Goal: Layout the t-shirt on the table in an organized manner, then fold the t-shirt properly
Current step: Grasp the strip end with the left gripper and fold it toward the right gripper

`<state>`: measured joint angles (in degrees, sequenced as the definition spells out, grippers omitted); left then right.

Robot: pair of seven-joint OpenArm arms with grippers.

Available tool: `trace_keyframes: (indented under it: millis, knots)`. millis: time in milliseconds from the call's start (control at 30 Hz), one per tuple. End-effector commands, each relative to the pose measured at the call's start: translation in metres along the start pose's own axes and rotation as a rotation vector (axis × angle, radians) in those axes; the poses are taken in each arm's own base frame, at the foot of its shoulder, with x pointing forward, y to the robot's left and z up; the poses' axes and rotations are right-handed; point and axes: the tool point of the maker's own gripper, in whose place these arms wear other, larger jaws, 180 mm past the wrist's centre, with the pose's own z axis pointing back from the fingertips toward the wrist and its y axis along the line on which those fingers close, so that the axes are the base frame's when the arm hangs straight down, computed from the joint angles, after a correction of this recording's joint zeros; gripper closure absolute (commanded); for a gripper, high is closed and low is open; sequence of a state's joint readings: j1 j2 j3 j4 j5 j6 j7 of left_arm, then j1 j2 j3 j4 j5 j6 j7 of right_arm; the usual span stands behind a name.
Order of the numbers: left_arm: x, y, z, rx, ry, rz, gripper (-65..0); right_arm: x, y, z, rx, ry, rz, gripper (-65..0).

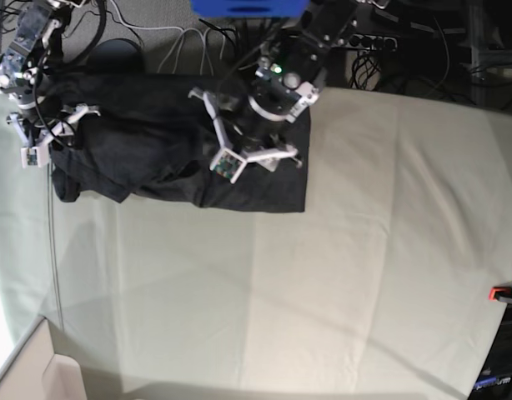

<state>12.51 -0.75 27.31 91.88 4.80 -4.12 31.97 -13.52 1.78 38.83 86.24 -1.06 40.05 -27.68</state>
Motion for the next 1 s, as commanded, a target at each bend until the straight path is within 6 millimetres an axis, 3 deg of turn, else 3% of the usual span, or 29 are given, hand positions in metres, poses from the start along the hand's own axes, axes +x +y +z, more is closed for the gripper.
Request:
trace_keyframes:
  millis: [0,100,267,500,600,767,867,967]
  knots:
    - [0.009,0.003,0.001,-0.006,-0.036,0.014,-43.1,0.012,-0.005,0.003,-0.009,-0.043,0.003,-24.4]
    - [0.007,0.003,0.000,-0.029,-0.030,0.058,-51.3,0.012,-0.005,0.003,-0.009,-0.043,0.003,-24.4]
    - [-0.012,0.005,-0.010,-0.039,0.024,0.082,-51.8,0.012,-0.005,0.003,-0.009,-0.043,0.003,-24.4]
    - [-0.019,-0.001,-0.016,-0.074,0.051,0.131,-51.4,0.012,-0.005,0.003,-0.009,-0.043,0.003,-24.4]
    - [-0.016,-0.002,-0.015,-0.080,0.042,0.141,-42.2,0.013,-0.005,0.003,-0.009,-0.045,0.003,-24.4]
    - [-0.014,-0.004,-0.016,-0.083,0.037,0.145,-12.7,0.013,-0.005,0.003,-0.009,-0.045,0.003,-24.4]
    - [-0.013,-0.005,-0.016,-0.084,0.036,0.146,0.0,0.013,-0.005,0.002,-0.009,-0.046,0.003,-24.4]
    - [-0.013,-0.013,-0.015,-0.103,0.037,0.134,-0.6,0.013,-0.005,0.002,-0.009,-0.046,0.003,-24.4]
